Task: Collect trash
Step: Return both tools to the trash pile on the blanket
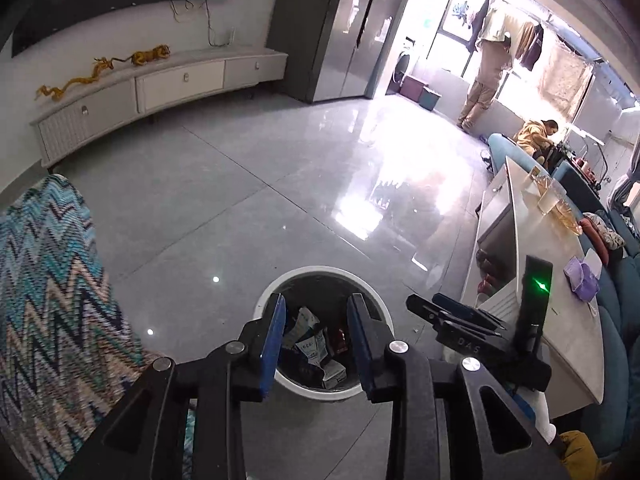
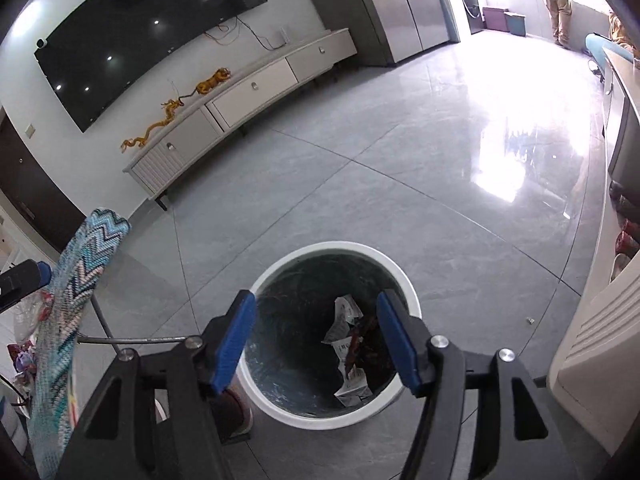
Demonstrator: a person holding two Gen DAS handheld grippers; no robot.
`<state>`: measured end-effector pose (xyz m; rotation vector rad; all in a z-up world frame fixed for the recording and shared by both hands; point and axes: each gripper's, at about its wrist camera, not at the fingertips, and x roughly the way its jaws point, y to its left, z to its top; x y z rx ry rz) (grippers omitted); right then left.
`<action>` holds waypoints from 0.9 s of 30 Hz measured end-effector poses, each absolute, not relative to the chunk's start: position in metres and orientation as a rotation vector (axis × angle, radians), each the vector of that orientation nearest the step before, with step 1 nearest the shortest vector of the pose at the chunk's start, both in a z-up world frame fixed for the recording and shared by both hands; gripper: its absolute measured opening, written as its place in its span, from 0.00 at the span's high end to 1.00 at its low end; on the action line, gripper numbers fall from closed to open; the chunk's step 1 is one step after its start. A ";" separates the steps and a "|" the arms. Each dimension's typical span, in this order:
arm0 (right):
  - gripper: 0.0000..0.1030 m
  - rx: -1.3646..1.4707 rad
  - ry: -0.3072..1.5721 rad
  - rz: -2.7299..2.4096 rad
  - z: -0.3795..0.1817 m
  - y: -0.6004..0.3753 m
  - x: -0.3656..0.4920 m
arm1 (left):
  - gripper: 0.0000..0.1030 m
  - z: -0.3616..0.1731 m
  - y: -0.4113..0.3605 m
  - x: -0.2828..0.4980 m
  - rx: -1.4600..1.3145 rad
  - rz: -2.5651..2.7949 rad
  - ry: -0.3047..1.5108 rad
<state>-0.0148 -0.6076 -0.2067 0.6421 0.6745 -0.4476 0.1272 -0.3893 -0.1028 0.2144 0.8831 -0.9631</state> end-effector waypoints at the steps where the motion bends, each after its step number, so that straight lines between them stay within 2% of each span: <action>1: 0.40 0.632 0.655 -0.436 -0.196 -0.601 -0.015 | 0.71 -0.094 -0.377 0.127 0.201 -0.948 0.862; 4: 0.33 0.598 0.614 -0.399 -0.169 -0.579 -0.013 | 0.71 -0.069 -0.331 0.128 0.186 -0.877 0.774; 6: 0.28 0.568 0.599 -0.376 -0.154 -0.561 -0.008 | 0.67 -0.055 -0.294 0.131 0.173 -0.802 0.724; 8: 0.27 0.546 0.589 -0.348 -0.141 -0.544 -0.001 | 0.49 -0.045 -0.257 0.136 0.142 -0.735 0.697; 9: 0.27 0.539 0.583 -0.331 -0.134 -0.535 0.003 | 0.45 -0.041 -0.234 0.139 0.121 -0.692 0.679; 18: 0.27 0.397 0.530 -0.174 -0.066 -0.441 0.039 | 0.36 -0.023 -0.051 0.147 0.051 -0.399 0.575; 22: 0.17 0.336 0.484 -0.115 -0.031 -0.401 0.050 | 0.27 -0.017 0.014 0.135 0.051 -0.285 0.510; 27: 0.06 0.268 0.434 -0.061 0.005 -0.352 0.058 | 0.22 -0.016 0.071 0.119 0.034 -0.142 0.466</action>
